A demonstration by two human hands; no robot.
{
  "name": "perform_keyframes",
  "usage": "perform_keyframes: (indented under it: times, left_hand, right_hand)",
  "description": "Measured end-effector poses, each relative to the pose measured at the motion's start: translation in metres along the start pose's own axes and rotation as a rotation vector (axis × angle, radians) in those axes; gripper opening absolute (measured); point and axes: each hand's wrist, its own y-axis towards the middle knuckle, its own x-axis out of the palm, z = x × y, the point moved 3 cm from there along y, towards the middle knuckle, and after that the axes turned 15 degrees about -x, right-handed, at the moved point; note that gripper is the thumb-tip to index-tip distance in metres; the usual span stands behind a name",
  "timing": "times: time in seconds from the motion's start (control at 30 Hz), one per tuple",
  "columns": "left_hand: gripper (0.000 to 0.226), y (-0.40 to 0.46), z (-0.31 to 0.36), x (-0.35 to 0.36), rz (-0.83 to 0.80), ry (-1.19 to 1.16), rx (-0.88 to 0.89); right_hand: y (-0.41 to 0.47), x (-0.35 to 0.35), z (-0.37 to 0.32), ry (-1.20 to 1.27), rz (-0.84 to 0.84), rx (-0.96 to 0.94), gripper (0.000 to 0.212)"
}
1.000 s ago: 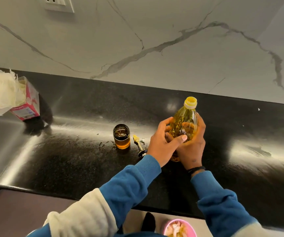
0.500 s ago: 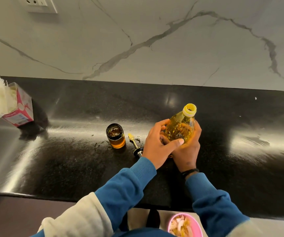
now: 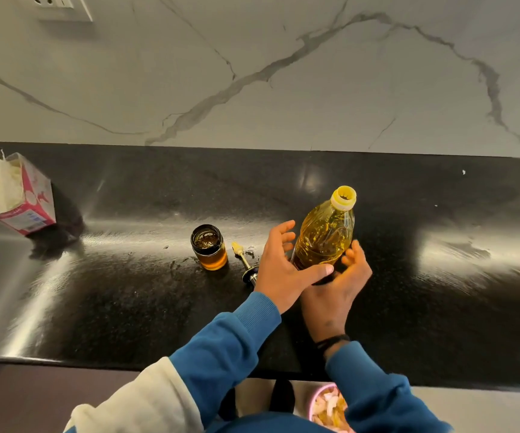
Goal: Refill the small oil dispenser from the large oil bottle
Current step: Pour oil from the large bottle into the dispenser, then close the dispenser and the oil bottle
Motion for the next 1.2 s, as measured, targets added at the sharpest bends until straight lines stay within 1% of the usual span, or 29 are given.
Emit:
perform_keyframes:
  times: [0.07,0.1,0.2,0.23,0.3,0.33,0.37,0.4,0.5,0.57,0.63,0.7,0.83,0.97,1.07,1.2]
  left_hand:
    - [0.096,-0.001,-0.005,-0.004,-0.003,0.003,-0.015]
    - [0.095,-0.002,-0.008,-0.007,-0.006,0.001,-0.021]
    - [0.089,-0.006,-0.019,-0.019,-0.001,-0.041,-0.029]
    - [0.081,-0.007,-0.023,-0.024,0.016,-0.057,-0.032]
    - [0.053,-0.007,-0.032,-0.035,0.084,-0.097,-0.026]
    - [0.037,-0.007,-0.036,-0.042,0.137,-0.117,-0.024]
    - [0.026,-0.006,-0.04,-0.049,0.197,-0.13,-0.028]
    - [0.02,-0.006,-0.044,-0.056,0.257,-0.138,-0.044]
    - [0.02,-0.003,-0.062,-0.075,0.403,-0.181,-0.141]
    - [0.024,0.0,-0.072,-0.083,0.446,-0.182,-0.208]
    - [0.025,0.004,-0.079,-0.087,0.427,-0.165,-0.273]
    - [0.022,0.01,-0.082,-0.087,0.375,-0.132,-0.315]
    - [0.018,0.018,-0.079,-0.083,0.238,-0.113,-0.329]
    - [0.016,0.023,-0.071,-0.078,0.149,-0.075,-0.335]
    - [0.015,0.023,-0.066,-0.074,0.131,-0.097,-0.333]
    - [0.015,0.017,-0.053,-0.071,0.098,-0.139,-0.275]
  right_hand:
    - [-0.016,-0.002,-0.006,0.035,0.053,0.046,0.085]
    - [-0.023,-0.002,-0.007,0.076,0.028,0.058,0.075]
    - [-0.043,0.003,-0.008,0.194,-0.176,0.034,0.049]
    - [-0.047,0.005,-0.008,0.197,-0.25,0.013,0.039]
    - [-0.051,0.011,-0.008,0.158,-0.353,-0.024,0.027]
    - [-0.051,0.015,-0.008,0.13,-0.382,-0.039,0.025]
    - [-0.049,0.018,-0.008,0.106,-0.404,-0.052,0.024]
    - [-0.047,0.022,-0.008,0.085,-0.428,-0.063,0.023]
    - [-0.042,0.034,-0.009,0.009,-0.491,-0.1,0.023]
    - [-0.039,0.042,-0.009,-0.062,-0.518,-0.104,0.023]
    - [-0.036,0.05,-0.008,-0.13,-0.539,-0.092,0.023]
    - [-0.034,0.056,-0.007,-0.153,-0.557,-0.073,0.024]
    - [-0.033,0.067,-0.005,-0.168,-0.602,-0.027,0.028]
    - [-0.031,0.07,-0.008,-0.138,-0.612,0.039,0.022]
    - [-0.032,0.068,-0.015,-0.131,-0.559,0.009,0.021]
    - [-0.03,0.059,-0.024,-0.109,-0.4,-0.097,0.022]
